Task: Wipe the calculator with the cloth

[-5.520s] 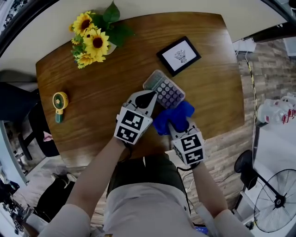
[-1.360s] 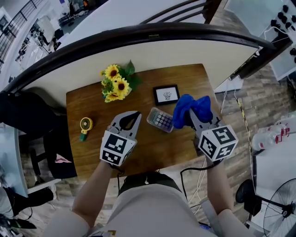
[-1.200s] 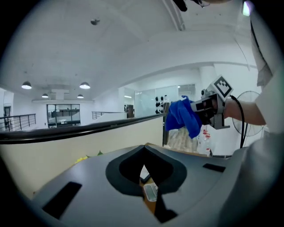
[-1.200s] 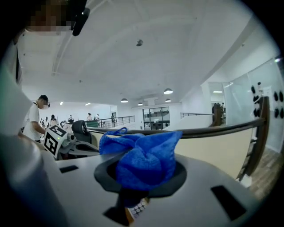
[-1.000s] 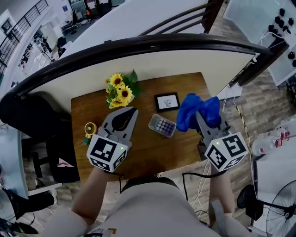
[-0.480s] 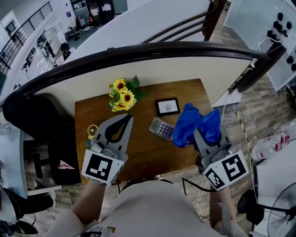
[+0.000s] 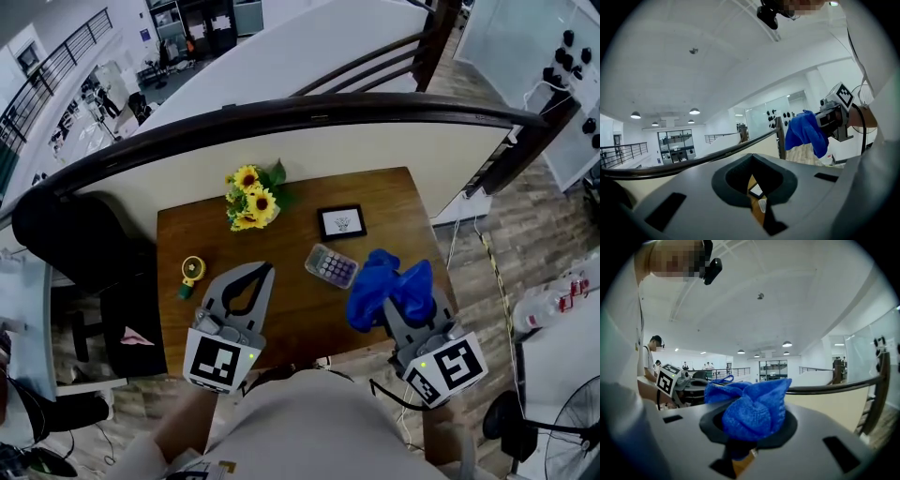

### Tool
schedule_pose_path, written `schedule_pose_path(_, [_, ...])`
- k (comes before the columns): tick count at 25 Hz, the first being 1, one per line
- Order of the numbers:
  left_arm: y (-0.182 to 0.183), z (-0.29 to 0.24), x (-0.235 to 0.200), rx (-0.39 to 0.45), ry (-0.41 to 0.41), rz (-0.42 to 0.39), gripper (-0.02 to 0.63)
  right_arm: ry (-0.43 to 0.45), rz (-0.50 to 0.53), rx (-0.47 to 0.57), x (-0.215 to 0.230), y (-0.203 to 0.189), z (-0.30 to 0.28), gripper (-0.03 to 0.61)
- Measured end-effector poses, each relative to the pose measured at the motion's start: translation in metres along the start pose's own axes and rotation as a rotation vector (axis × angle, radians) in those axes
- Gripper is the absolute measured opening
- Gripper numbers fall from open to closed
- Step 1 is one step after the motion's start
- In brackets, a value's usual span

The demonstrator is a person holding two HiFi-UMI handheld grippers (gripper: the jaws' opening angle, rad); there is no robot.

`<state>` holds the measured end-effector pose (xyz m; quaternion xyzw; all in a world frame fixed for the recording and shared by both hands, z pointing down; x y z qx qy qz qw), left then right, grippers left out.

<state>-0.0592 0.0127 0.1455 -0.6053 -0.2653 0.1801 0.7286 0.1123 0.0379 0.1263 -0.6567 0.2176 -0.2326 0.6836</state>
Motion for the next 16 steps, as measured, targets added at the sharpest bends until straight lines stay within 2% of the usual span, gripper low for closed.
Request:
schedule_pose_path(5, [-0.004,0.008,0.008,-0.029,0.016,0.033,0.002,-0.012,0.01,-0.01,0.004,-0.002,0.005,0.095])
schedule_pose_path(16, [0.014,0.004,0.004,-0.02,0.008,-0.008,0.002,-0.006,0.022,-0.013,0.004,0.004,0.003,0.094])
Point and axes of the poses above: the fingertips, and each gripper's own axes: z backward along the fingers, x to its right, y out of its top, the point moved 1 cm from there along z, backward along the fingers, and after that the axes turned 15 degrees about x, right-handed, at the moved point
